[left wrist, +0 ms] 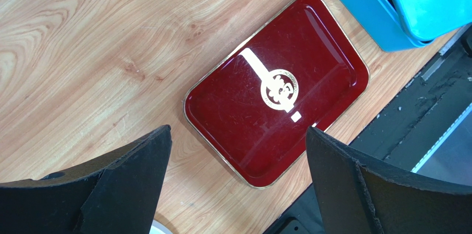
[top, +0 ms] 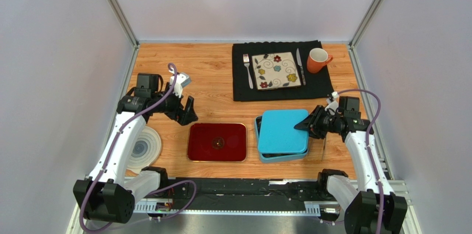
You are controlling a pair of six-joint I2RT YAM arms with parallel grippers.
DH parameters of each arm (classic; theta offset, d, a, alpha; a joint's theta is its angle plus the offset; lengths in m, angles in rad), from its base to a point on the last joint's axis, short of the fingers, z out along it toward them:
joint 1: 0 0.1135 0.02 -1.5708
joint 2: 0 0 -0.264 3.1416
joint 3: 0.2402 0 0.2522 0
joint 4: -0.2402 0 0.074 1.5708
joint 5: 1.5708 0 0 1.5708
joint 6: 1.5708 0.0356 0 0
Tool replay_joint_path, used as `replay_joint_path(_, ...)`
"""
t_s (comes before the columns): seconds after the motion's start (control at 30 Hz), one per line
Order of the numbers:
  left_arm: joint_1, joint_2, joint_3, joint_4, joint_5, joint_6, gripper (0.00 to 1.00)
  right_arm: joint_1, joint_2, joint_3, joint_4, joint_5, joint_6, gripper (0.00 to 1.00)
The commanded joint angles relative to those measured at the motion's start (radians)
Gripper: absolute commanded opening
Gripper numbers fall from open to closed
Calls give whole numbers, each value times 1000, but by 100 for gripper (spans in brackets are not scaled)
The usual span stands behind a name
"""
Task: Pack the chocolate
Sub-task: Close the box lid on the packing box.
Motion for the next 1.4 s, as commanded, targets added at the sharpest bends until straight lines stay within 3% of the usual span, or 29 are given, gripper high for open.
replay_joint_path(0.0, 0, -24, 33, -20, 34, 28, 99, -3, -54, -12, -86, 130, 16, 40)
replay_joint_path(0.33, 0, -21, 45, -27, 43, 30, 99, -3, -60, 8, -118, 184, 28, 73)
replay_joint_path(0.6, 0, -16, 47, -29, 67, 25, 99, -3, -76, 72, -162, 290, 32, 75)
replay_joint_path(0.8, -14, 2, -9, 28, 86, -13, 99, -3, -111, 126, -211, 489, 65, 75)
replay_joint_path(0.87, -40, 11, -12, 43, 83, -21, 99, -4, -125, 122, -215, 567, 88, 68)
replay_joint_path(0.97, -66, 16, -9, 51, 77, -26, 99, -4, -131, 108, -202, 611, 120, 31)
replay_joint_path(1.0, -67, 17, -1, 51, 77, -26, 99, -4, -129, 100, -193, 614, 129, 14)
replay_joint_path(1.07, -70, 11, 4, 48, 72, -23, 99, -4, -117, 88, -188, 605, 129, 12)
replay_joint_path(1.1, -70, 8, 4, 46, 72, -23, 99, -4, -116, 73, -179, 594, 128, 19)
replay_joint_path(1.17, -74, -1, 2, 40, 72, -16, 99, -4, -114, 56, -179, 595, 131, 25)
replay_joint_path(1.37, -101, -4, -6, 45, 61, -29, 99, -4, -103, 10, -155, 569, 170, 25)
